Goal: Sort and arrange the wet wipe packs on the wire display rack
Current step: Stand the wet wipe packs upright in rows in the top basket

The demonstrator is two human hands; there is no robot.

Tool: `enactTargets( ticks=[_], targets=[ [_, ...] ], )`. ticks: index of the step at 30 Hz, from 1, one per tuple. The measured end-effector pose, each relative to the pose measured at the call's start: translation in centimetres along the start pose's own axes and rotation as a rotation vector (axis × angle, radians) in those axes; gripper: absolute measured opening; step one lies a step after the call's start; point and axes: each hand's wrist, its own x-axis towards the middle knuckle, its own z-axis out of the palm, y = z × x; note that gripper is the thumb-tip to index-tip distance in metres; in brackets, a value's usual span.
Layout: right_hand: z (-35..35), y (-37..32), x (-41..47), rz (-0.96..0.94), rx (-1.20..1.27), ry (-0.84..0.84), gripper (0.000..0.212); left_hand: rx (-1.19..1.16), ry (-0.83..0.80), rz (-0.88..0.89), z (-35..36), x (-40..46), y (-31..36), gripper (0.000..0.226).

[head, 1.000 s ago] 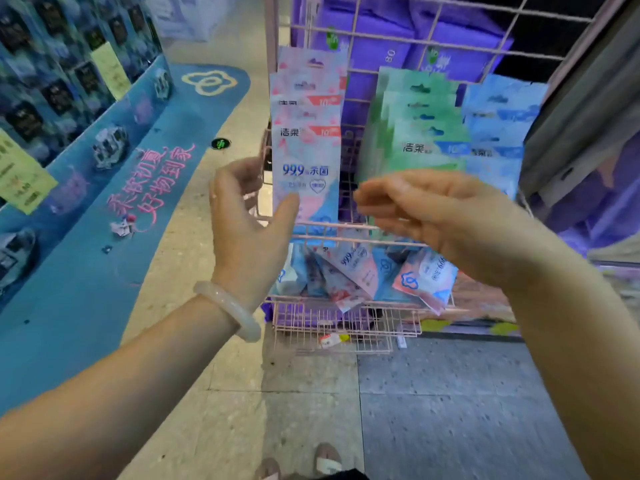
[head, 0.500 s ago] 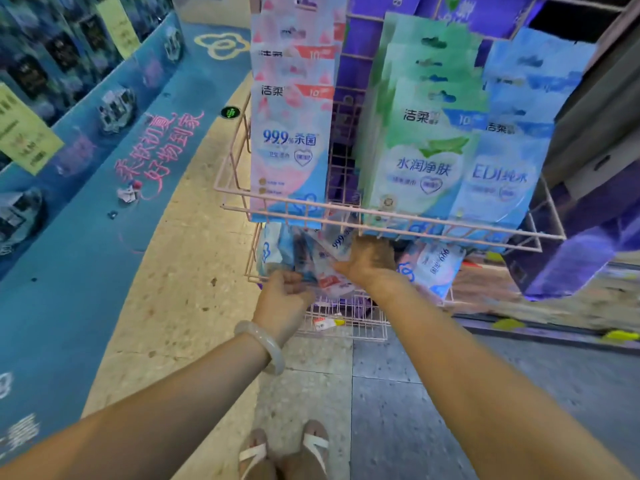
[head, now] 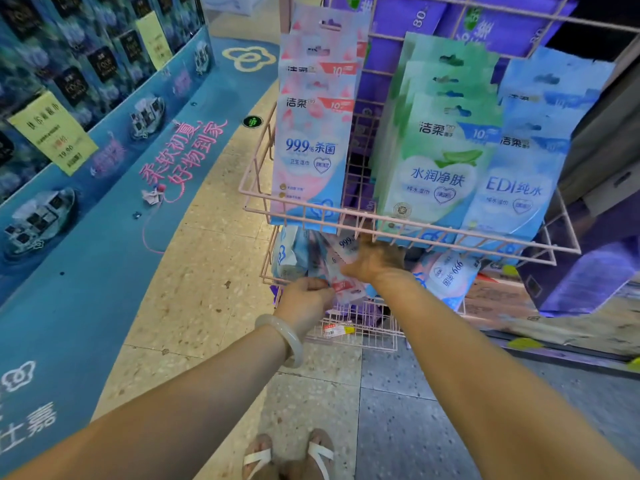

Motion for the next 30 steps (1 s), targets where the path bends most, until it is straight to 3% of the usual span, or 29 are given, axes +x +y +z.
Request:
enactTargets(
  ticks=[4, 7, 10, 15, 18, 21, 24, 27, 30],
  targets=[
    [1.1, -0.6, -0.3, 0.120, 0.020, 0.077, 0.089, -0.029, -0.041, -0.014, 0.5, -0.5, -0.7, 0.009],
    [2.0, -0.6, -0.1, 0.165, 0.030, 0.079, 0.077, -0.053, -0.030, -0.040, 0.2, -0.7, -1.2, 0.011],
    [1.3, 0.2, -0.2, 0.072, 0.137, 0.127, 0.045, -0.045, -0.023, -0.046, -0.2, -0.8, -1.6, 0.005],
    [-1.3, 0.9, -3.0, 0.022, 0.204, 0.285, 0.033, -0.158, -0.126, 0.014, 0.5, -0.9, -0.1, 0.028],
    [0.6, 0.5, -7.7, -0.229, 0.338, 0.369, 0.024, -0.334, -0.160, -0.014, 1.4, -0.8, 0.9, 0.030],
    [3.1, 0.2, -11.0, -0.398, 0.568, 0.205, 0.019, -0.258, -0.022, -0.007, 1.1, -0.9, -0.2, 0.030],
    [3.6, 1.4, -9.8, -0.280, 0.879, 0.148, 0.013, -0.225, -0.051, -0.087, -1.1, -1.5, -2.7, 0.027],
    [3.5, 2.4, -5.9, -0.030, 0.746, 0.243, 0.033, -0.248, -0.159, -0.153, -3.3, -2.4, -4.5, 0.027],
    [2.9, 1.0, -2.4, 0.078, 0.460, 0.075, 0.071, -0.314, -0.195, -0.164, -4.7, -2.8, -5.5, 0.029]
  ],
)
